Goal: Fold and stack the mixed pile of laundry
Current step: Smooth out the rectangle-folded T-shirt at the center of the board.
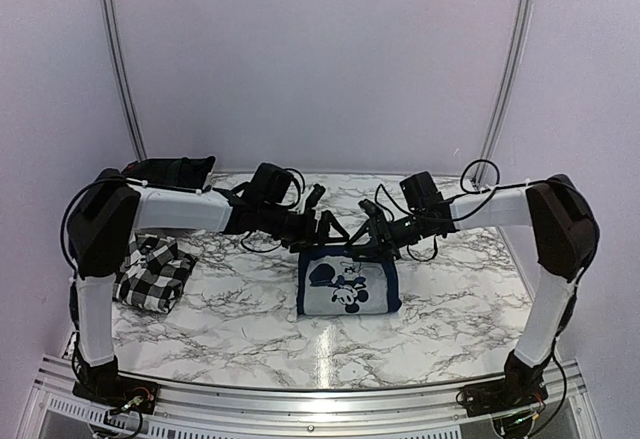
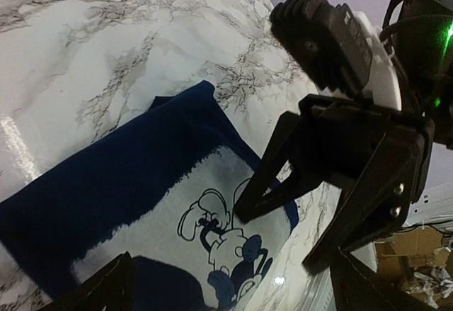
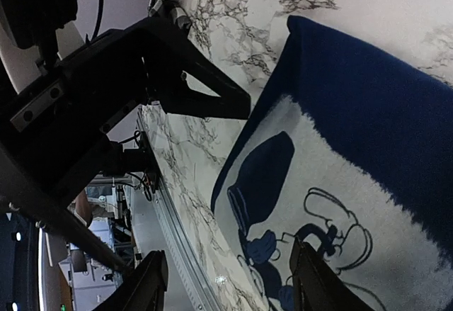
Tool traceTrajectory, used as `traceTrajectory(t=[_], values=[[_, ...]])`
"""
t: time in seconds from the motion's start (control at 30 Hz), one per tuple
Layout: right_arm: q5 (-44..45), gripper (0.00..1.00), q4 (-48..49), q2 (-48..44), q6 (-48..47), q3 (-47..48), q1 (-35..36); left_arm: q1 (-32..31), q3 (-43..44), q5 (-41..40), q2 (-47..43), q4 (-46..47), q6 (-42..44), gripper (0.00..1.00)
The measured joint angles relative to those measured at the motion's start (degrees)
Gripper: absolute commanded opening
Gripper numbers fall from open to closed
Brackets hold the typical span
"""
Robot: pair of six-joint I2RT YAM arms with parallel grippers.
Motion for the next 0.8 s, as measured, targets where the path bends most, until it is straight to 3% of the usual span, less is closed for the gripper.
traceTrajectory(t=[0.27, 0.4, 0.6, 0.8], values=[[-2.99, 0.53, 13.25, 13.86, 6.56, -1.75, -3.23, 1.01, 8.85, 3.41, 17.42, 8.98, -7.58, 0.99], [-6.32, 0.52, 15.43, 16.24, 6.19, -0.59, -5.22, 2.32, 10.16, 2.75, 18.93, 11.65, -9.64, 0.99], [-6.14, 0.56, 11.50, 13.49, 4.02, -0.39, -5.95, 3.54, 4.42, 1.53, 14.67, 12.79, -8.87, 0.99], [-5.84, 0.57, 8.02, -0.96, 4.57, -4.83, -4.22, 1.99, -5.84, 1.11, 1.75, 10.12, -7.98, 0.99]])
